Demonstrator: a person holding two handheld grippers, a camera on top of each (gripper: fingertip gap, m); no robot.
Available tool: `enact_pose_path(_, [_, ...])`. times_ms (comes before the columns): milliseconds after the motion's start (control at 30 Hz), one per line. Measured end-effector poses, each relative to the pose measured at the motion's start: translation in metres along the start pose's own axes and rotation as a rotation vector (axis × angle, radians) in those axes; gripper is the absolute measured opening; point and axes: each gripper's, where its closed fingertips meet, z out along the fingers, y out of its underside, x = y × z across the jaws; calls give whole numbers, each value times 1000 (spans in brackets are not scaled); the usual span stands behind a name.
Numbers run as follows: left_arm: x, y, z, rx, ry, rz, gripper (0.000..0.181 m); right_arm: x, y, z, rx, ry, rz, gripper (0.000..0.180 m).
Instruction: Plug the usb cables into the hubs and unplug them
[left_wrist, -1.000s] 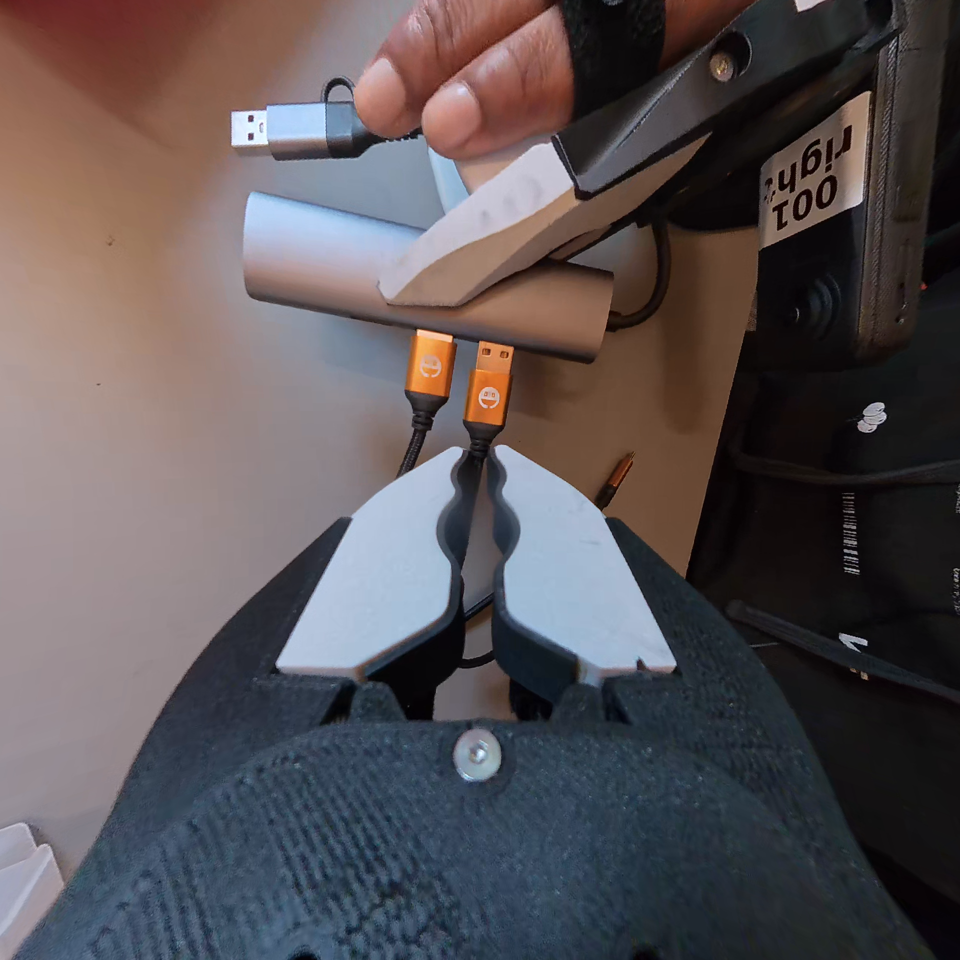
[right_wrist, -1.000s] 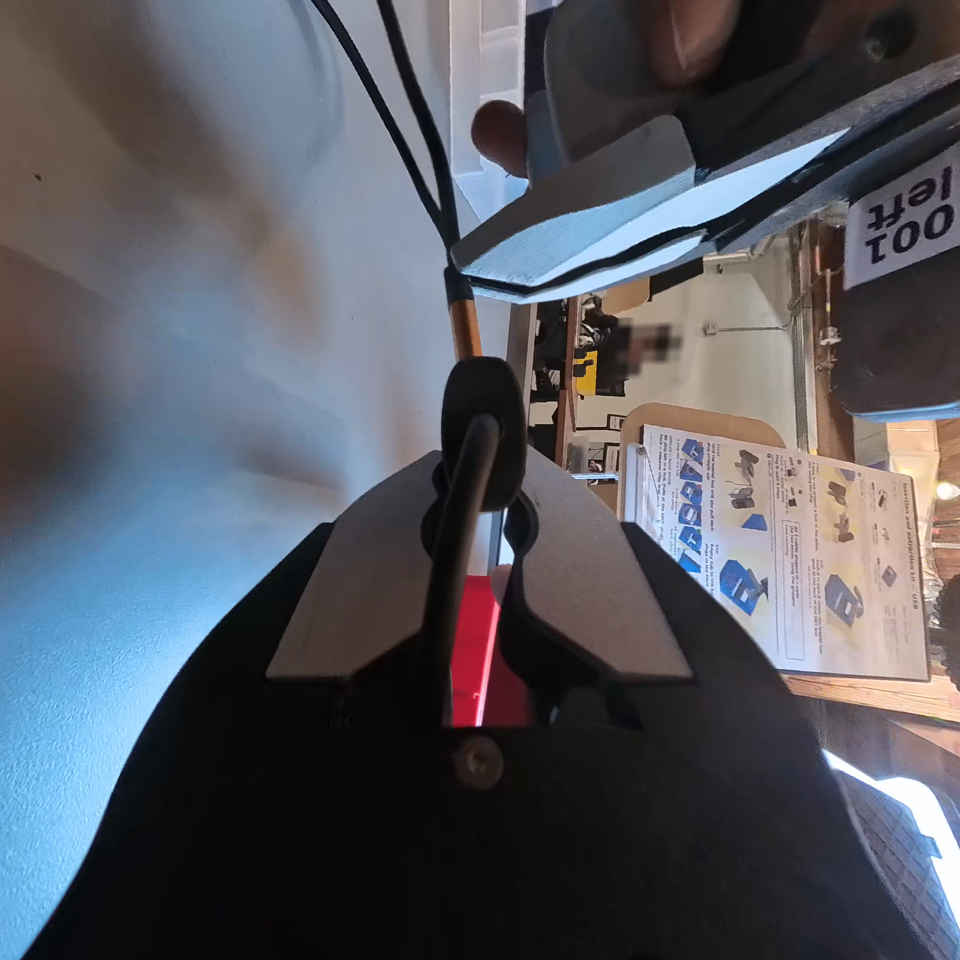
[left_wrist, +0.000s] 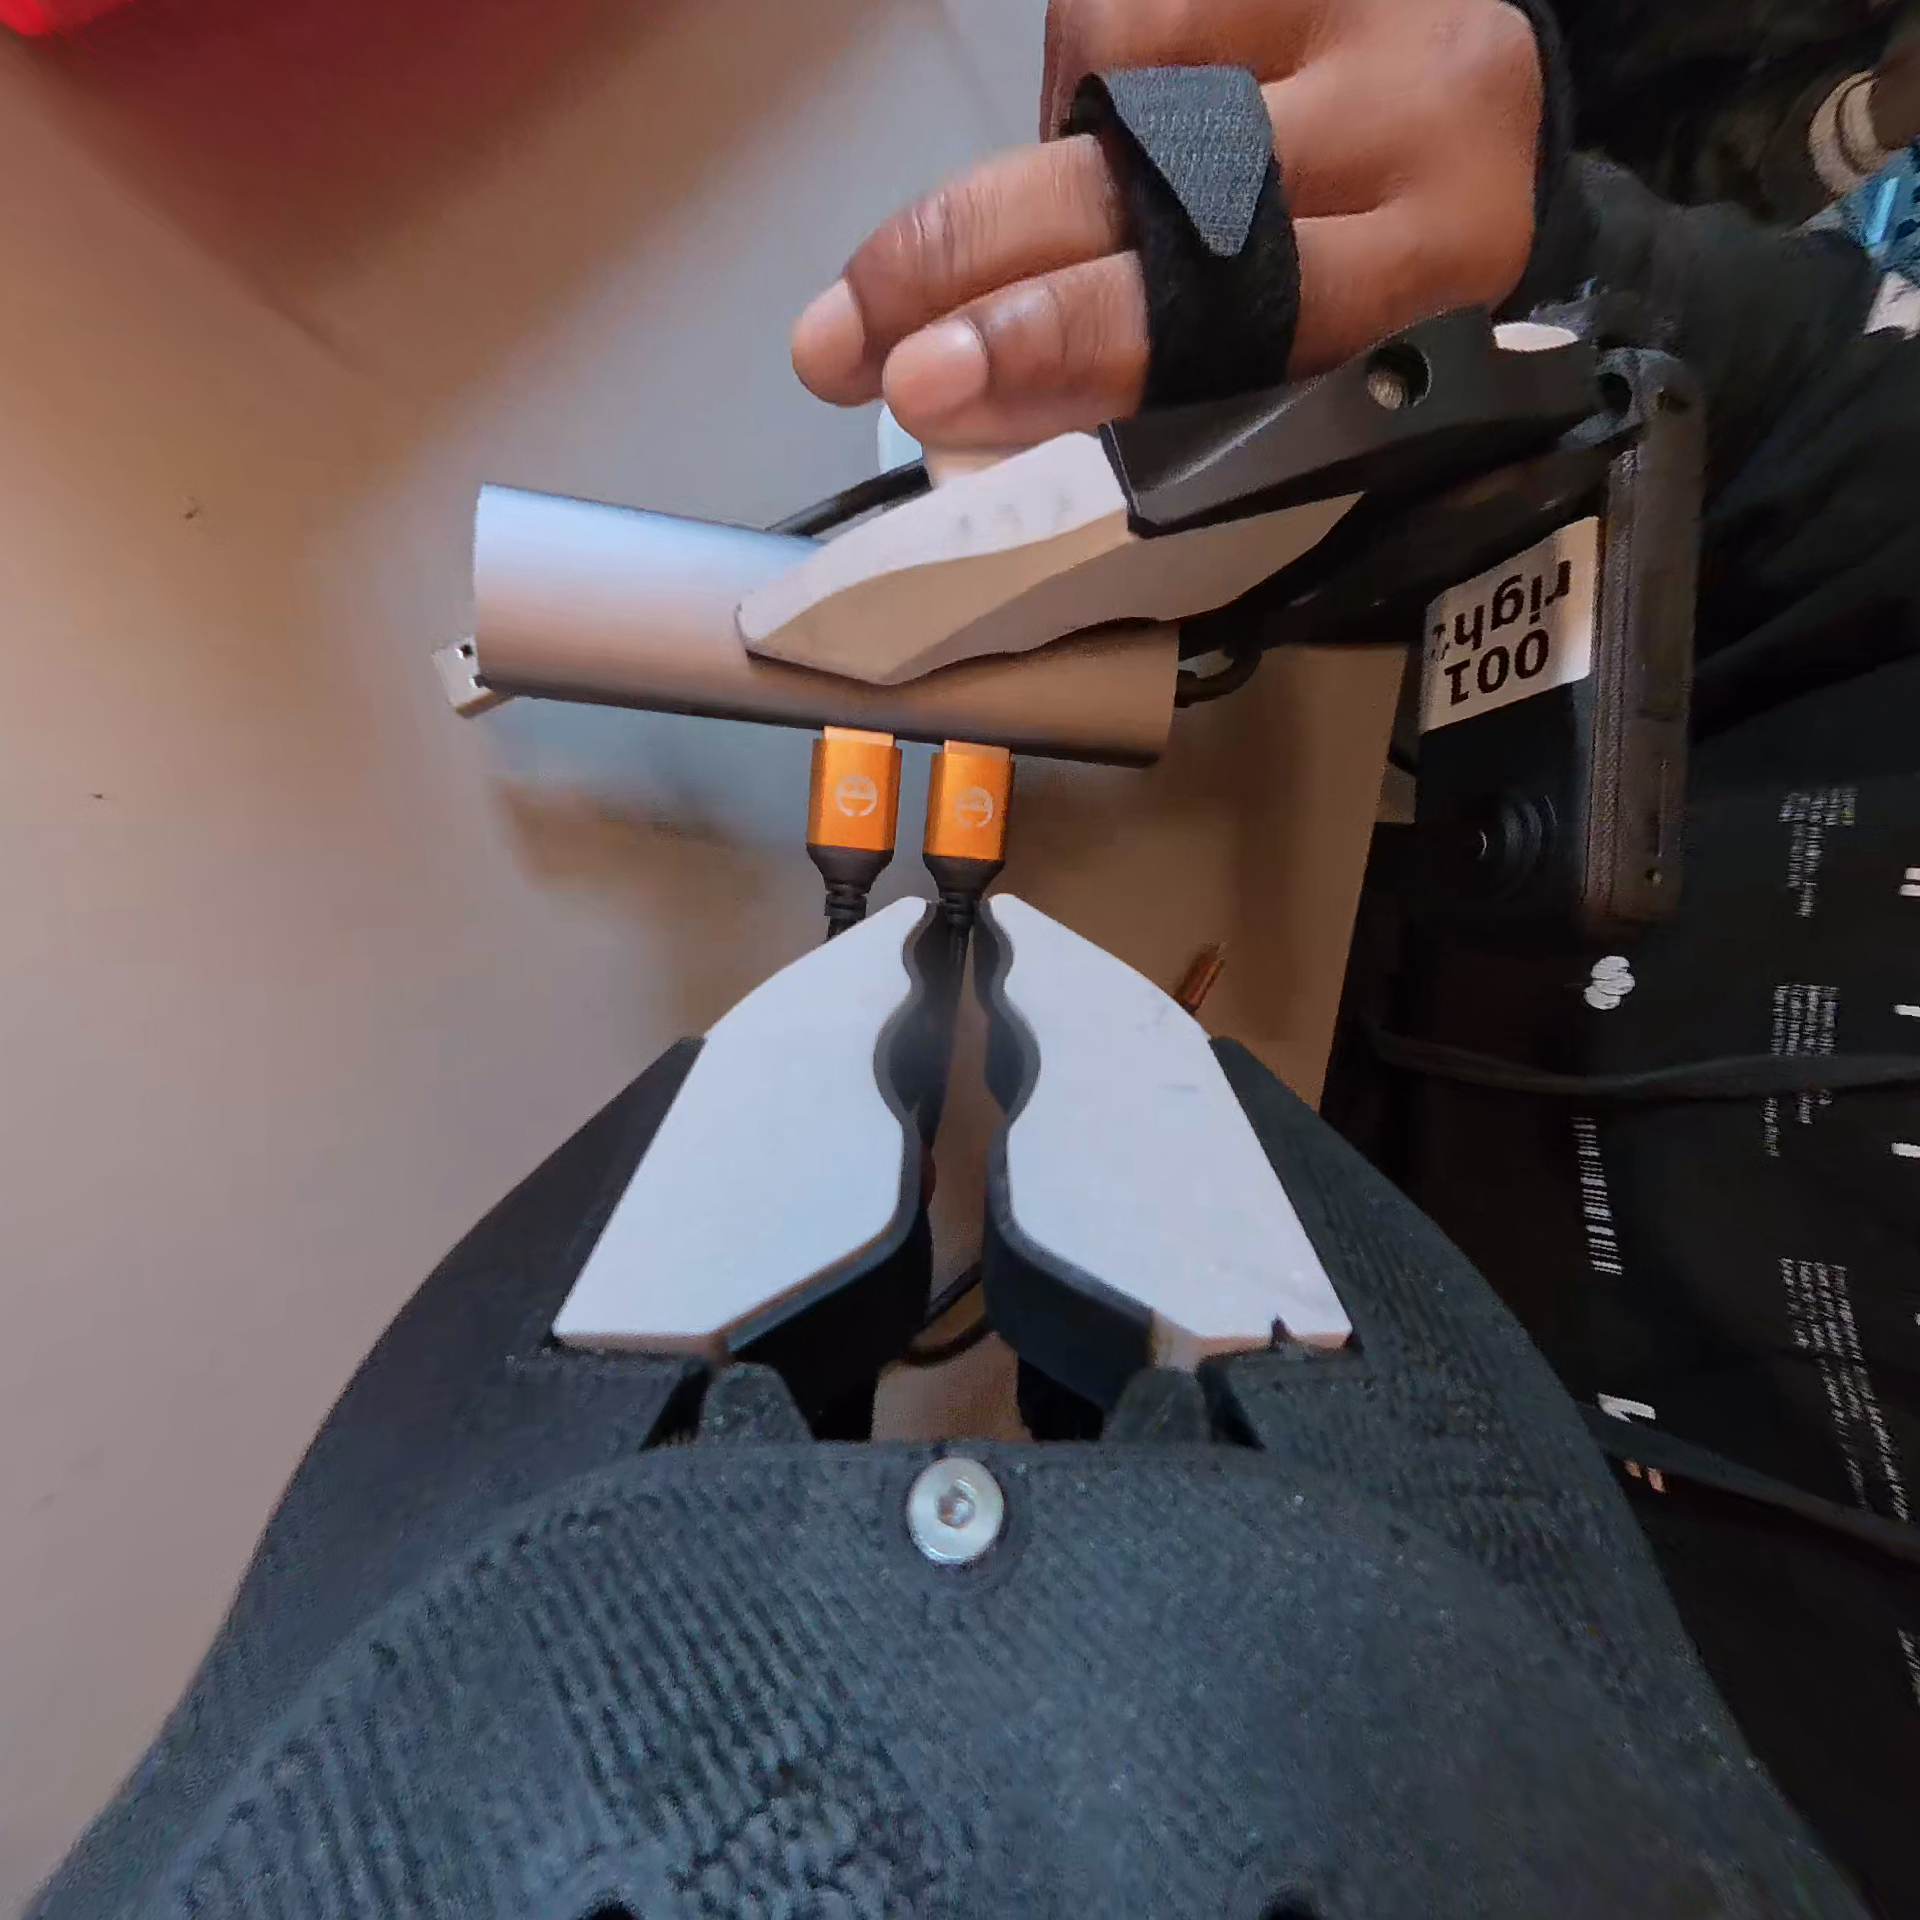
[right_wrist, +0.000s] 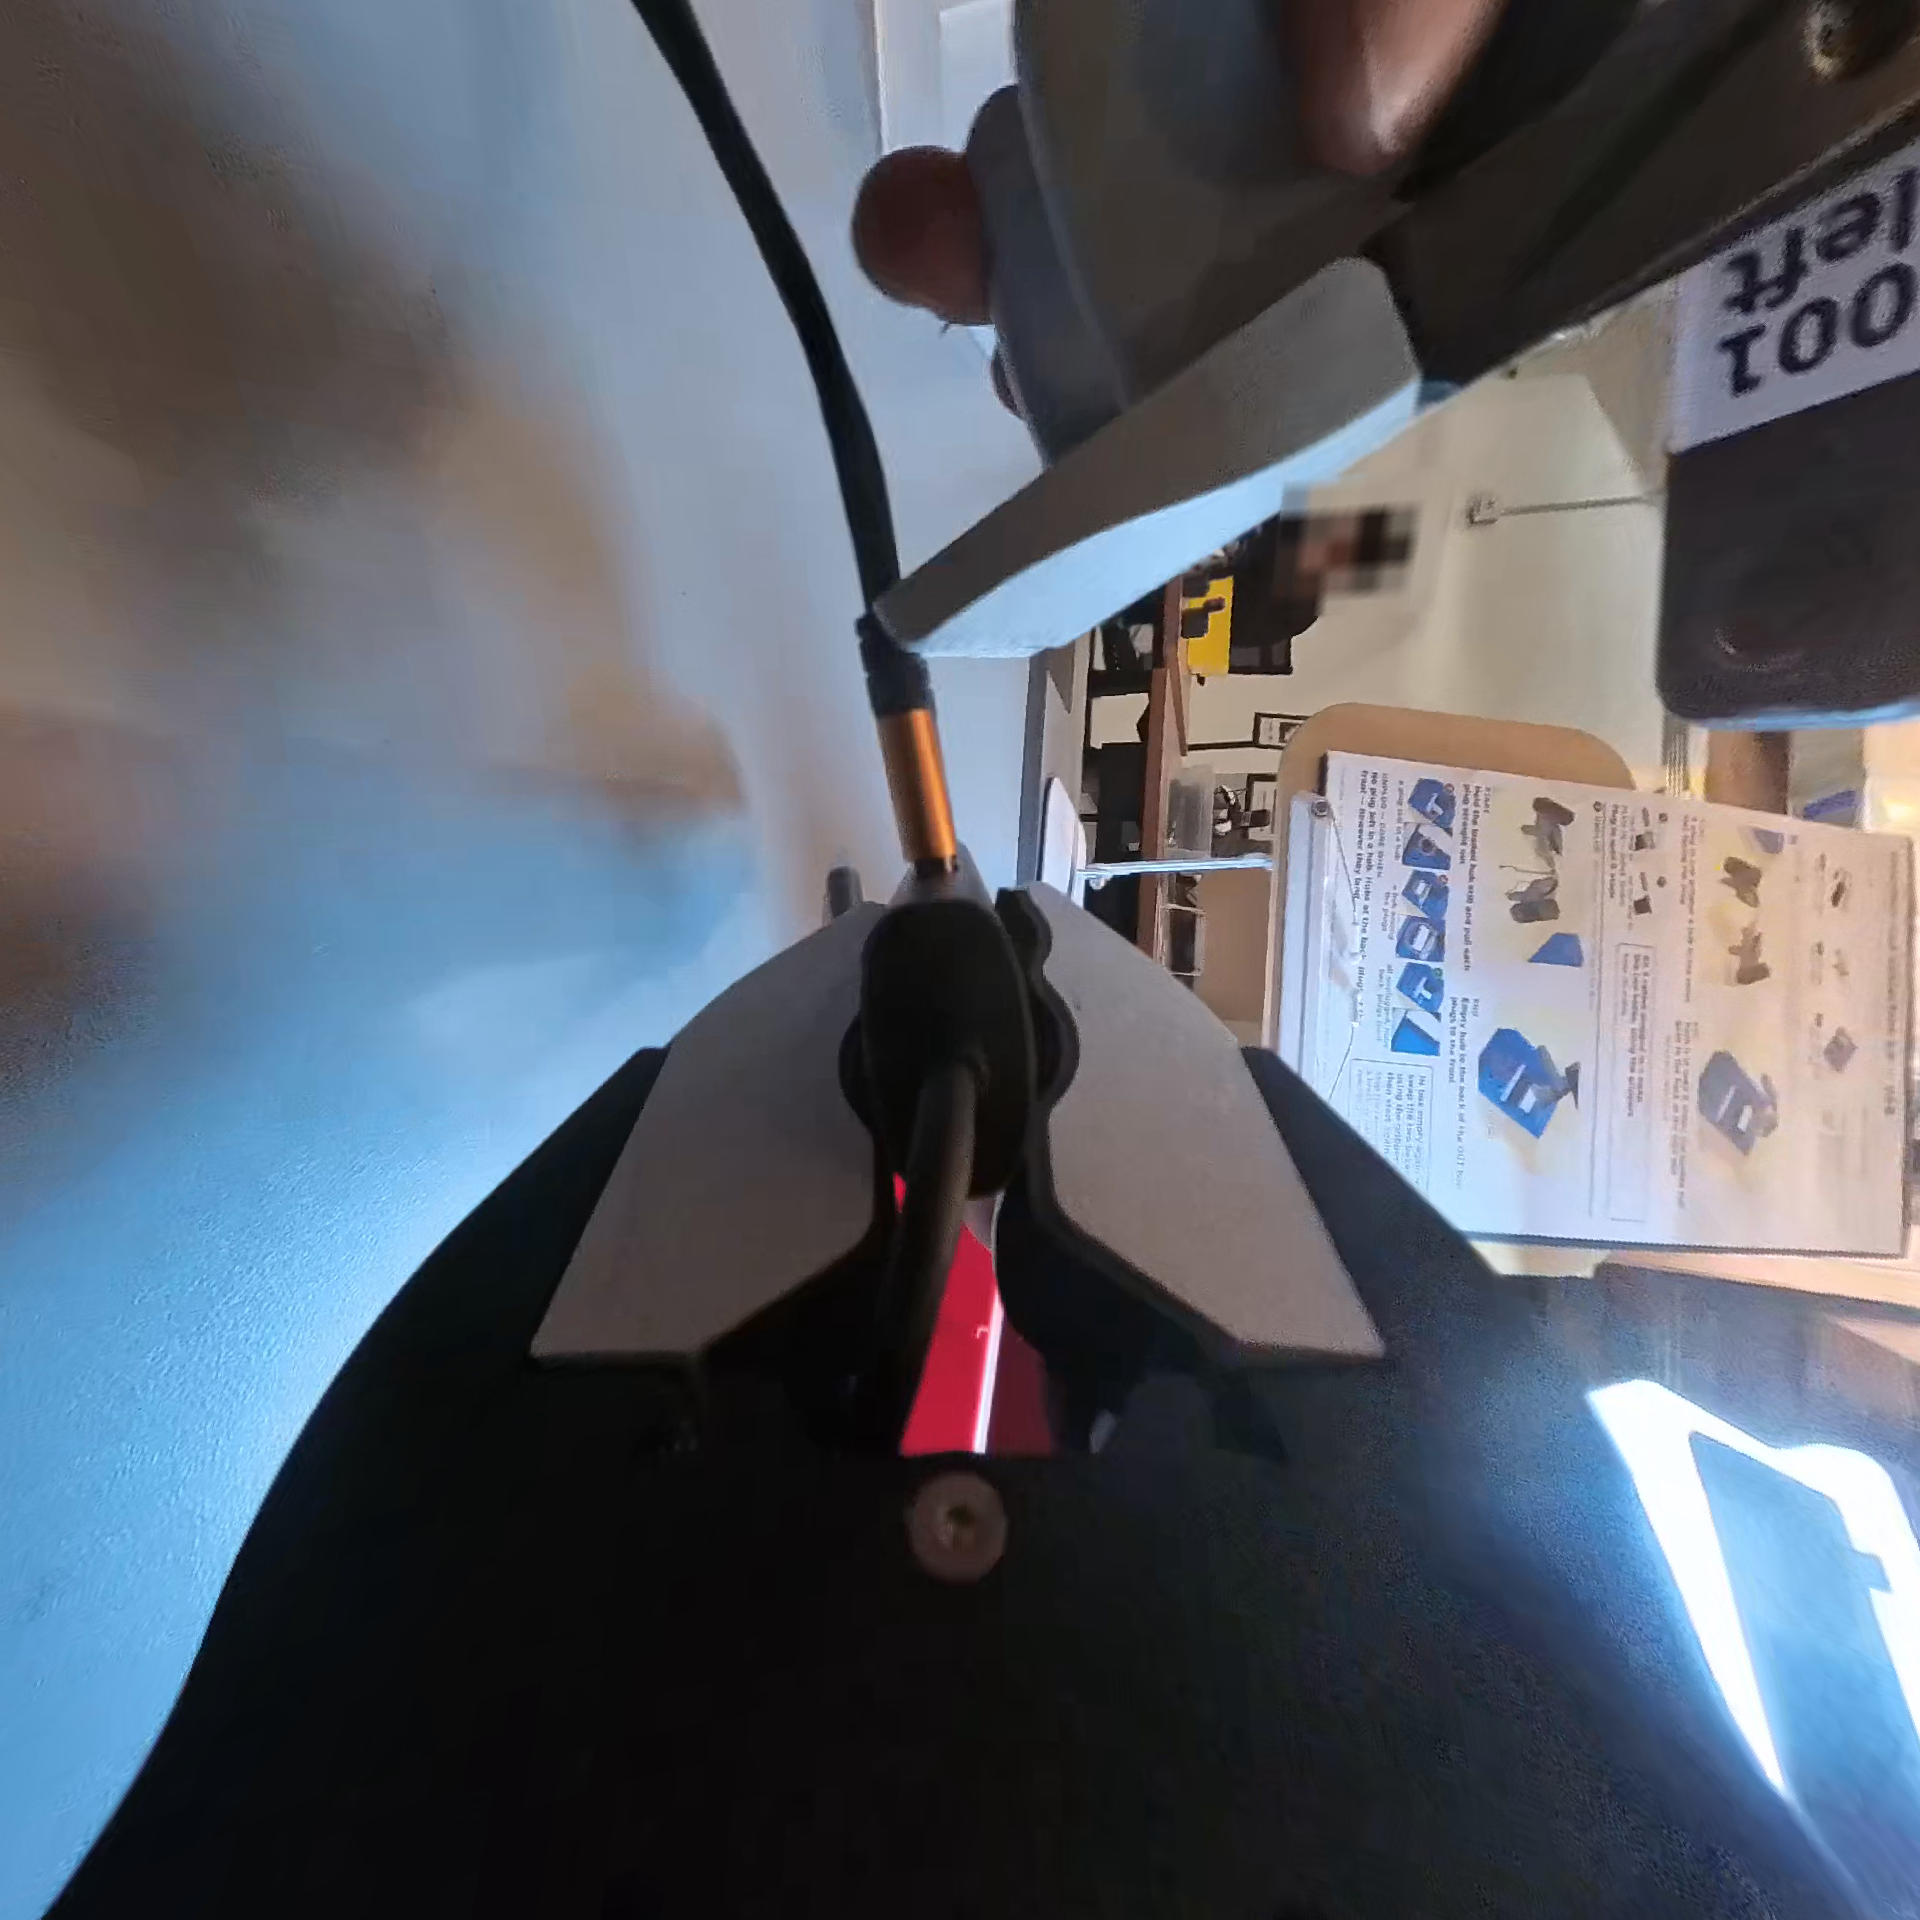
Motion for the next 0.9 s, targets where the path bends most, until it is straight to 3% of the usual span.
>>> enact_pose_path(233, [2, -3, -6, 71, 9, 55, 5, -5, 0, 0, 23, -64, 103, 18])
enact_pose_path(367, [-2, -11, -17, 202, 15, 37, 5, 9, 0, -7, 55, -48, 211, 34])
enact_pose_path(433, [-6, -9, -16, 244, 51, -7, 5, 9, 1, -10, 30, -82, 227, 59])
enact_pose_path(500, [-7, -7, -15, 290, 93, -46, 5, 5, -4, -14, 39, -109, 172, 52])
enact_pose_path(567, [-6, -8, -18, 334, 116, -57, 5, -3, -8, -16, 40, -129, 90, 18])
enact_pose_path(633, [-3, -10, -27, 394, 107, -16, 4, 1, -12, -19, 52, -157, 118, 18])
enact_pose_path(700, [3, -17, -54, 515, 91, 55, 24, 16, -11, -27, 70, -198, 215, 18])
enact_pose_path(900, [-22, -18, -173, 1006, -114, 48, 28, 124, 35, -60, 77, -280, 553, 18])
